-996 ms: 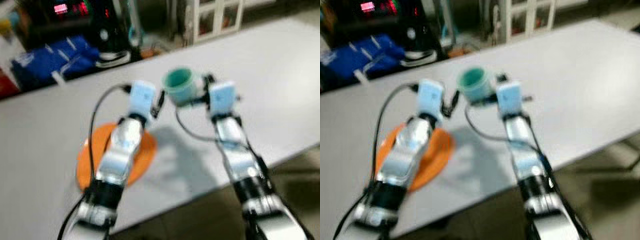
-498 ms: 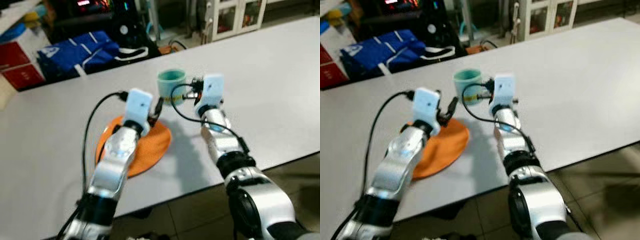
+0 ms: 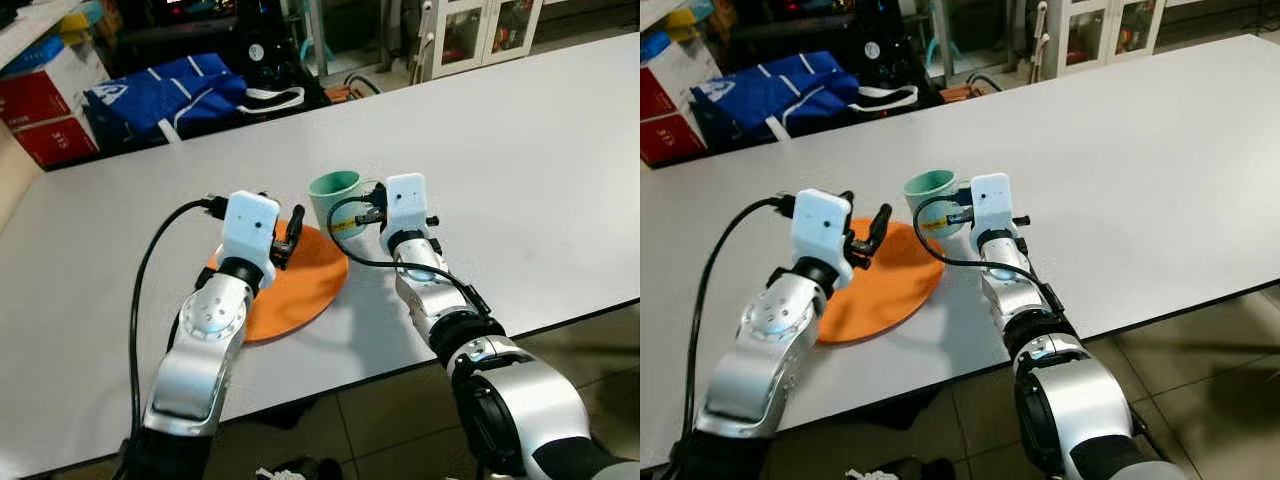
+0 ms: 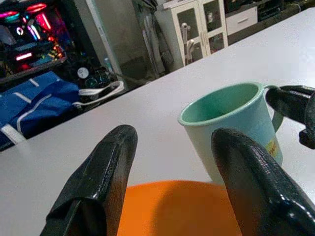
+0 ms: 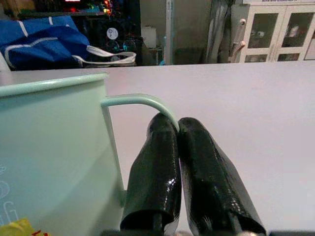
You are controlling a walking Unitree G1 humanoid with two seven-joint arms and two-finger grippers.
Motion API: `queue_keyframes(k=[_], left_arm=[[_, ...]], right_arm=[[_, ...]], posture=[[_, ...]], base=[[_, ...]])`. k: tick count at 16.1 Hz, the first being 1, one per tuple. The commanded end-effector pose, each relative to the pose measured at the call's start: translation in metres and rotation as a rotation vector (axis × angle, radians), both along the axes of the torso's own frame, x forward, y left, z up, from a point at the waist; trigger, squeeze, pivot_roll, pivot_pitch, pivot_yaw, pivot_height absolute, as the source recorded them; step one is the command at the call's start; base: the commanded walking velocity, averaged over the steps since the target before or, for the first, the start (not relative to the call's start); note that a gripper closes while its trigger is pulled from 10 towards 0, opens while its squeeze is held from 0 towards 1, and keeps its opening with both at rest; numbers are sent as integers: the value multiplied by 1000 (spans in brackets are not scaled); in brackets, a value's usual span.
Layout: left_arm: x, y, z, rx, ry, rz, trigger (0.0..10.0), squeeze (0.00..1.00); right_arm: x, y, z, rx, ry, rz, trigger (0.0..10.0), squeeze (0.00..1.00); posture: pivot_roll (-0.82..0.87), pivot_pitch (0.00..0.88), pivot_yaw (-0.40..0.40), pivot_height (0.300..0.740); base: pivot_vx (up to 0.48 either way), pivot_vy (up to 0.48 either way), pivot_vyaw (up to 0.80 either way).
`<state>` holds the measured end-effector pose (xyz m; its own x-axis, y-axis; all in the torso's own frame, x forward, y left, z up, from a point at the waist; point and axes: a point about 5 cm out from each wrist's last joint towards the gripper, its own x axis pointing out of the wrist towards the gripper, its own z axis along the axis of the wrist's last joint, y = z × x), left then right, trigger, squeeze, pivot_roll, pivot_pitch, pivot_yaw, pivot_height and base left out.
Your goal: Setting the table
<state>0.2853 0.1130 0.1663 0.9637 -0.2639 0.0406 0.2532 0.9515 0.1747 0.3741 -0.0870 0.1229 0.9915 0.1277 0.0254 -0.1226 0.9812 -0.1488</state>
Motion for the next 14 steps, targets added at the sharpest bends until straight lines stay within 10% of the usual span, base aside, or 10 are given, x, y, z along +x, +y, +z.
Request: queue_keyframes(k=[1, 14], left_arm=[[0, 7, 2, 14, -2, 27, 10000, 0], [-15, 17, 8, -34, -15, 123, 10000, 0]], right_arm=[[3, 7, 10, -8, -40, 21, 10000, 0], [-9, -24, -24, -194, 31, -70, 10000, 0]], posture=[[91, 71, 182, 740], [124, 125, 137, 740]], base=[[0, 0, 0], [0, 0, 0]])
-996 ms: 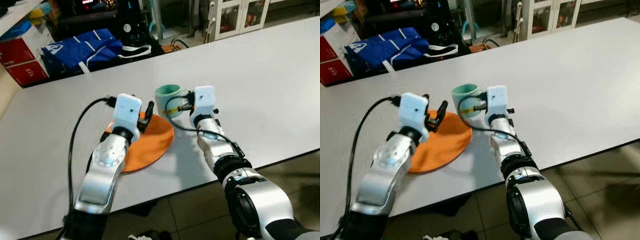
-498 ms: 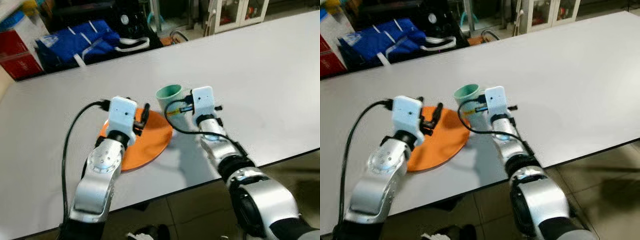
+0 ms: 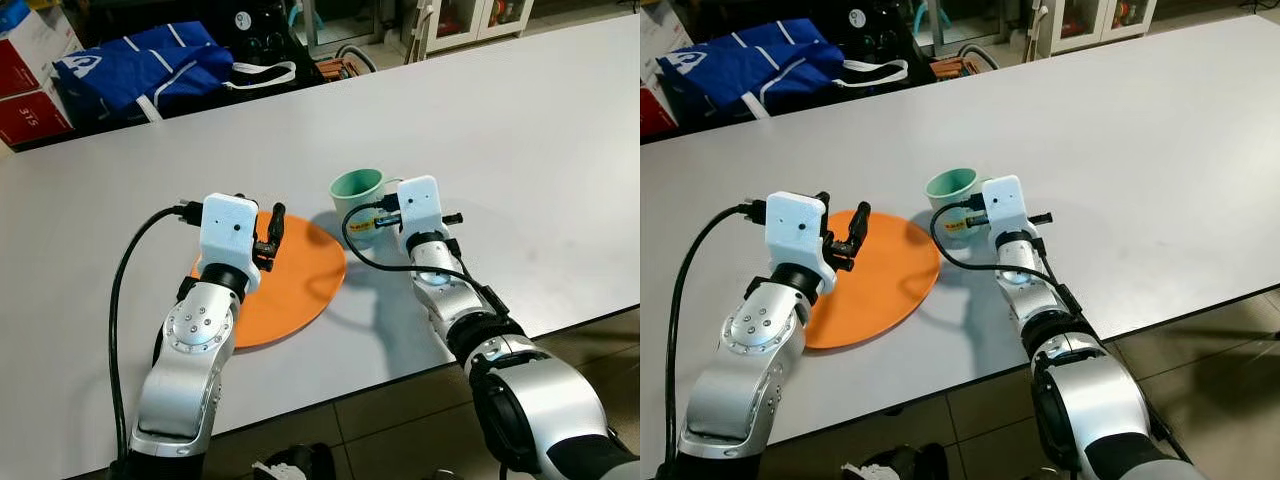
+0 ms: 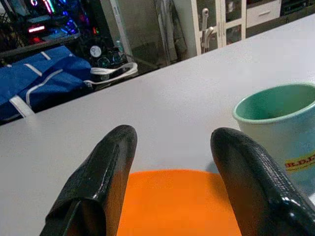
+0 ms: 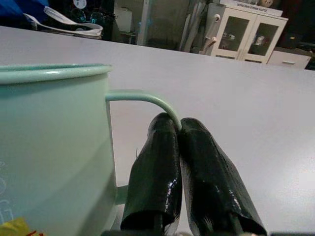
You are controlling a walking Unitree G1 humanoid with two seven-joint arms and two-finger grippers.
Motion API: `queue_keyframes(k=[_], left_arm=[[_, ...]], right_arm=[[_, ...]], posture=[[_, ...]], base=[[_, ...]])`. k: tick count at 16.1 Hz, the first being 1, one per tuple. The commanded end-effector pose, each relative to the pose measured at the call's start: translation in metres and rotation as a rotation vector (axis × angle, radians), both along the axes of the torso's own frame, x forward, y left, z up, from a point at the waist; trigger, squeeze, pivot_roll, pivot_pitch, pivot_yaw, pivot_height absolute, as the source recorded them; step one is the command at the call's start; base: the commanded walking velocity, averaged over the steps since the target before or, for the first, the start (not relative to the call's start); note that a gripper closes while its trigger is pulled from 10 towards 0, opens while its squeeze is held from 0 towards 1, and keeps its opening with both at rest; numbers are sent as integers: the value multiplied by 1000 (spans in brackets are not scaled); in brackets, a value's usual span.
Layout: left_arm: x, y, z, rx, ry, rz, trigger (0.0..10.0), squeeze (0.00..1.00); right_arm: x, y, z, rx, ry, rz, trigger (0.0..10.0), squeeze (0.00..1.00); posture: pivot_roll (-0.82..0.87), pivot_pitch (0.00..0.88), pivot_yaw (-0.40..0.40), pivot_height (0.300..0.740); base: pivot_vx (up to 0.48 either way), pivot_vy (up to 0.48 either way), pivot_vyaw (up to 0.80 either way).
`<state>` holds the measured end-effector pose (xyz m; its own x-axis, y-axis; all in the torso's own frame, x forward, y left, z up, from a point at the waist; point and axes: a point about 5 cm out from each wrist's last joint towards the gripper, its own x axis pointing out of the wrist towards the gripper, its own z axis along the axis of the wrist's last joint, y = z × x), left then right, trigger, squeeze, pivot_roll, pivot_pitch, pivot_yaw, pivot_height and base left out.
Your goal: Setting the table
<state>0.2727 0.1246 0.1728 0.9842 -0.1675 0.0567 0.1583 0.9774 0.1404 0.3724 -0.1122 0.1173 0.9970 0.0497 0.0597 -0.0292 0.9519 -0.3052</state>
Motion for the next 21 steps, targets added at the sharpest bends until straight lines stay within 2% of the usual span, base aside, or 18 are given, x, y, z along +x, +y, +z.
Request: queue_keyframes(k=[1, 2, 4, 5, 6, 7, 12, 16, 19, 20, 21], left_arm=[[-3, 5, 2, 4, -5, 27, 10000, 0], [-3, 5, 2, 4, -4, 26, 10000, 0], [-3, 5, 2, 5, 0, 24, 10000, 0], [-2, 5, 2, 5, 1, 23, 10000, 0], [-1, 5, 2, 4, 0, 23, 10000, 0], [0, 4, 3, 0, 0, 21, 10000, 0], [4, 0, 3, -16, 1, 9, 10000, 0], [6, -1, 5, -18, -5, 4, 10000, 0], [9, -1, 6, -19, -8, 5, 10000, 0], [10, -1, 6, -23, -11, 6, 10000, 0], [10, -2, 6, -25, -11, 5, 10000, 0]], right_arm=[[-8, 1, -22, -26, 98, 4, 10000, 0], [-9, 0, -23, -20, 105, 2, 10000, 0], [-18, -5, -45, 84, 239, -26, 10000, 0], [-21, -5, -50, 99, 267, -27, 10000, 0], [-22, -6, -52, 117, 281, -36, 10000, 933], [-22, -5, -53, 137, 285, -40, 10000, 1000], [-19, 4, -47, 159, 270, 1, 10000, 1000], [-15, 4, -39, 173, 236, 13, 10000, 1000], [-11, 6, -29, 166, 182, 29, 10000, 1000], [-8, 7, -19, 140, 114, 40, 10000, 1000], [-8, 8, -16, 133, 96, 45, 10000, 1000]], posture=[[124, 125, 138, 740], [124, 125, 138, 740], [123, 122, 137, 740], [120, 121, 136, 740], [114, 118, 133, 740], [108, 116, 130, 740], [91, 111, 124, 740], [87, 102, 122, 740], [77, 94, 118, 740], [67, 89, 116, 740], [63, 87, 116, 740]], base=[[0, 0, 0], [0, 0, 0], [0, 0, 0], [0, 0, 0], [0, 0, 0], [0, 0, 0], [0, 0, 0], [0, 0, 0], [0, 0, 0], [0, 0, 0], [0, 0, 0]])
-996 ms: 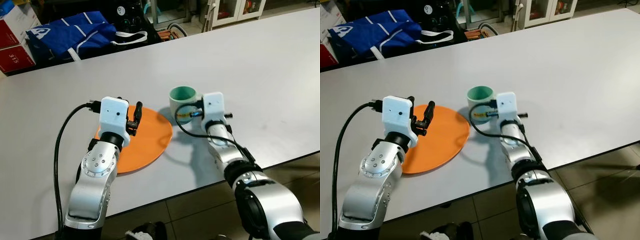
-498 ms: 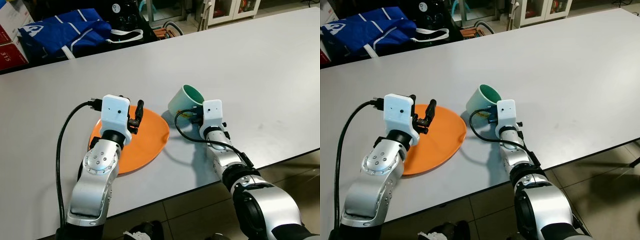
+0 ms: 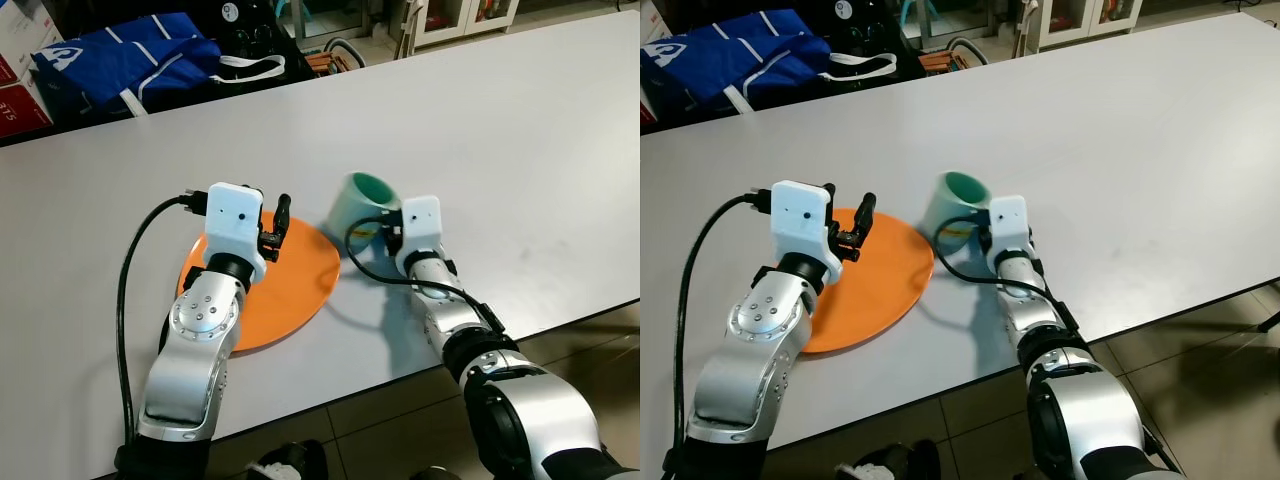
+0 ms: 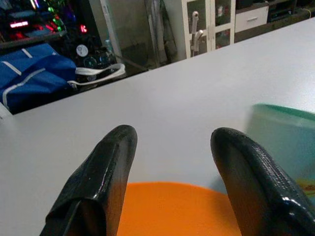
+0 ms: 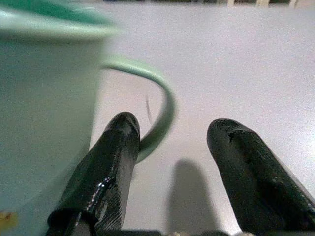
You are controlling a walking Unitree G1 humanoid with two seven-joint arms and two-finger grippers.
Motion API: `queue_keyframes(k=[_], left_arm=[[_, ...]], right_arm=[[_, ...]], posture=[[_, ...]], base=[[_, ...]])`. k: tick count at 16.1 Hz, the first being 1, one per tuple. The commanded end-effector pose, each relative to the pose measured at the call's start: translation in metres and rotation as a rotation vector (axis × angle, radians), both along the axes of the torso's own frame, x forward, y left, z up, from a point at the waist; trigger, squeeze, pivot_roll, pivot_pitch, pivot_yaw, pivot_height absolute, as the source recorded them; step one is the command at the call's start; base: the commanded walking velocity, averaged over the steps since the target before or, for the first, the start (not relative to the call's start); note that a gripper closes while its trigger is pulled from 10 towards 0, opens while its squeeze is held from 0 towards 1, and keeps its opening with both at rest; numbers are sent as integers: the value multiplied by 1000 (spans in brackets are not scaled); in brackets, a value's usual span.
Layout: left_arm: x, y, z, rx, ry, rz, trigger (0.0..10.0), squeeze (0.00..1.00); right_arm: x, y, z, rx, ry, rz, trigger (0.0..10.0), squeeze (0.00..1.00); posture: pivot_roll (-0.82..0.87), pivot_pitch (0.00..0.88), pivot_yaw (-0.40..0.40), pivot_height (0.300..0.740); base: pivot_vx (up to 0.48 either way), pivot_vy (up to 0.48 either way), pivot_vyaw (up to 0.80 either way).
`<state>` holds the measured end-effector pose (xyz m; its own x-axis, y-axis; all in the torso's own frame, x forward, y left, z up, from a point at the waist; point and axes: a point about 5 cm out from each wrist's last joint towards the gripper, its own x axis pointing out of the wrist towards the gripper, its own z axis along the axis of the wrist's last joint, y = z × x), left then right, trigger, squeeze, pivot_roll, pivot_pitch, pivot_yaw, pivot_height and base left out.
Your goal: Setting the table
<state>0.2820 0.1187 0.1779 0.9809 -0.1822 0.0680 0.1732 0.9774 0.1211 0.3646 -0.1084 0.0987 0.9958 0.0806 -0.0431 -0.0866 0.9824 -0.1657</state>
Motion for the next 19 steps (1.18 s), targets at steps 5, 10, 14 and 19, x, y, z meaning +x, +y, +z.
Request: queue_keyframes(k=[5, 10, 14, 19], left_arm=[[3, 6, -3, 5, 5, 10, 10000, 0], [10, 4, -1, 4, -15, 3, 10000, 0], [13, 2, 0, 8, -21, -13, 10000, 0], [12, -7, -8, -12, 38, -70, 10000, 0]], right_arm=[[0, 8, 10, -24, -87, 12, 10000, 1000], [3, 1, 20, -48, -143, -2, 10000, 1000], [4, -5, 21, -36, -148, -37, 10000, 1000], [-3, -32, 22, -59, -188, -96, 10000, 0]], posture=[[44, 54, 140, 740], [17, 18, 135, 740], [10, 8, 142, 740], [-10, 8, 119, 740]], base=[[0, 0, 0], [0, 0, 0], [0, 0, 0], [0, 0, 0]])
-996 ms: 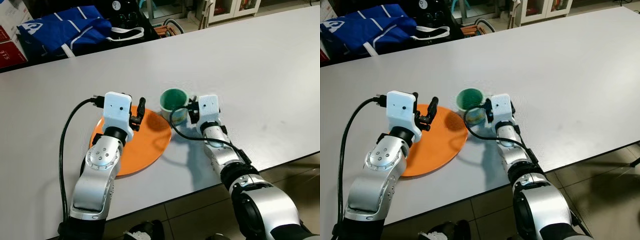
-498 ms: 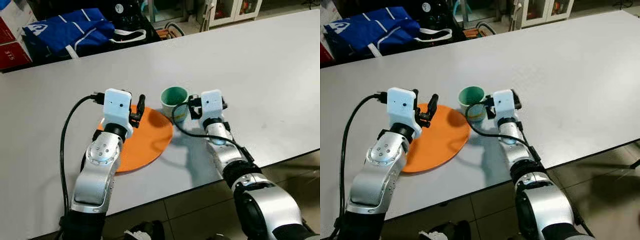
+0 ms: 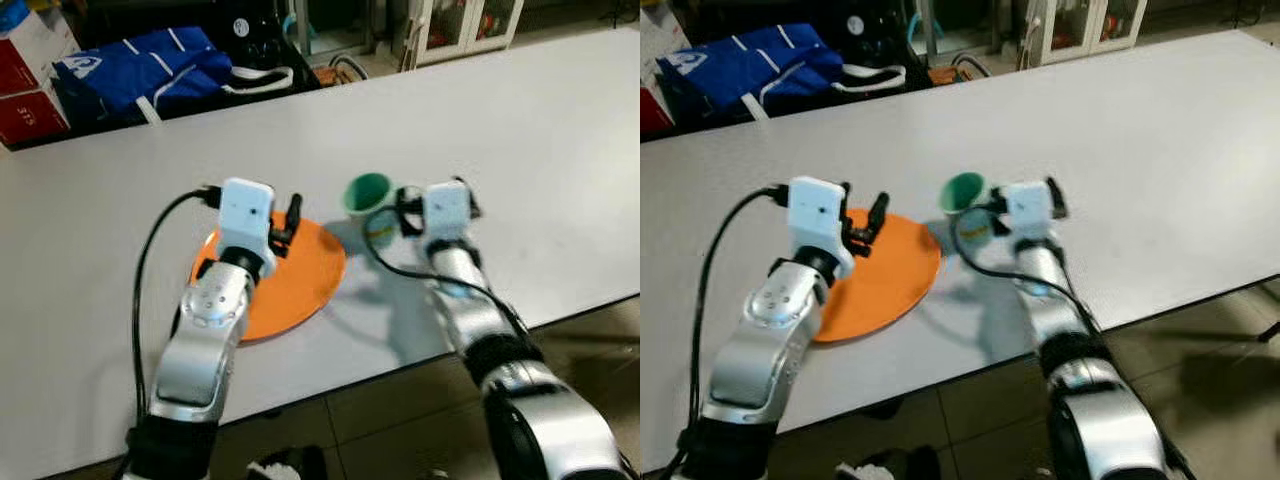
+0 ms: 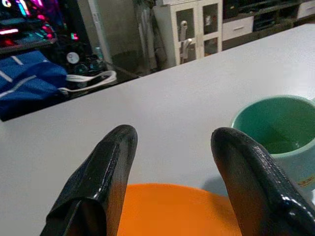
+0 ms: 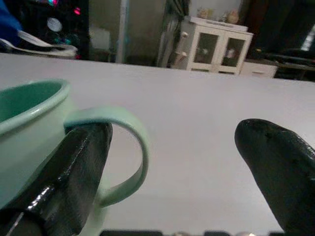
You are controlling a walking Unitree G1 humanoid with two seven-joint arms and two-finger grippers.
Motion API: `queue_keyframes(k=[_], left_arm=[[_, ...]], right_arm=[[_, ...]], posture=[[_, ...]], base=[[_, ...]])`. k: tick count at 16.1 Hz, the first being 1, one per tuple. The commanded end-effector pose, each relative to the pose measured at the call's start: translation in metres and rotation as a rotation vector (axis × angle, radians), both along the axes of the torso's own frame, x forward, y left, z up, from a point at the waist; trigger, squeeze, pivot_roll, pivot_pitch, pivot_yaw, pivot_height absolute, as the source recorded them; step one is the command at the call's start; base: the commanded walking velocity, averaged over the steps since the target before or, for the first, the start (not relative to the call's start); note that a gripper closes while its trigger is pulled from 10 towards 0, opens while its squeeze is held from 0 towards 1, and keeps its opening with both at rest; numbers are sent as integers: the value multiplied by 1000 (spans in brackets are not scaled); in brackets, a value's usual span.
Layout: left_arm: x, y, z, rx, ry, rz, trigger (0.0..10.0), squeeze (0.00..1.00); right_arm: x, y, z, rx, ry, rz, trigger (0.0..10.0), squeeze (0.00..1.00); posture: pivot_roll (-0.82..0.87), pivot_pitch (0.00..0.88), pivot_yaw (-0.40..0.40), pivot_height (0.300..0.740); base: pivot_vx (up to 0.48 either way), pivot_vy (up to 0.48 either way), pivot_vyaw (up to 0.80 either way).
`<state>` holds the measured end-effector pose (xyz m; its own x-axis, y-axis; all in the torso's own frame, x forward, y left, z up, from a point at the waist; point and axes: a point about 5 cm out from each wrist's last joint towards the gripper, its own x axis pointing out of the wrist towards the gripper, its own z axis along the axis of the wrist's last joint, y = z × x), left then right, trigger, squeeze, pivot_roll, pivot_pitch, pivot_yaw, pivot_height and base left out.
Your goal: Setting the table
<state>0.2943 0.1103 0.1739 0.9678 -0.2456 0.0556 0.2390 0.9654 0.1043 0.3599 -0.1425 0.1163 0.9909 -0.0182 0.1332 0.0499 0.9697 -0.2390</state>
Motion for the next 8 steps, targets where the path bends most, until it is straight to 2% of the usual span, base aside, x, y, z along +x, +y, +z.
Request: queue_keyframes(k=[1, 2, 4, 5, 6, 7, 8], left_arm=[[0, 1, -6, 10, 20, 7, 10000, 0], [2, 1, -9, -7, 37, 23, 10000, 0], [5, 0, -9, 0, 29, 18, 10000, 0], [5, -1, -8, 2, 27, 14, 10000, 0], [5, -1, -8, 2, 27, 14, 10000, 0], [5, 1, -8, 6, 26, 22, 10000, 0], [5, 3, -8, 12, 26, 27, 10000, 0]], right_arm=[[-2, 0, -1, 3, 5, 15, 10000, 0], [-9, -5, -15, 11, 58, 9, 10000, 0], [-14, -2, -30, 22, 124, 13, 10000, 0], [-16, 1, -32, 34, 137, 13, 10000, 145], [-17, 2, -33, 40, 141, 13, 10000, 604], [-18, 7, -35, 58, 154, 34, 10000, 1000], [-18, 10, -34, 67, 155, 47, 10000, 1000]], posture=[[-23, 10, 113, 740], [-40, 12, 111, 740], [-44, 12, 114, 740], [-41, 12, 114, 740], [-41, 12, 114, 740], [-41, 12, 114, 740], [-22, 14, 117, 740]], base=[[0, 0, 0], [0, 0, 0], [0, 0, 0], [0, 0, 0], [0, 0, 0], [0, 0, 0], [0, 0, 0]])
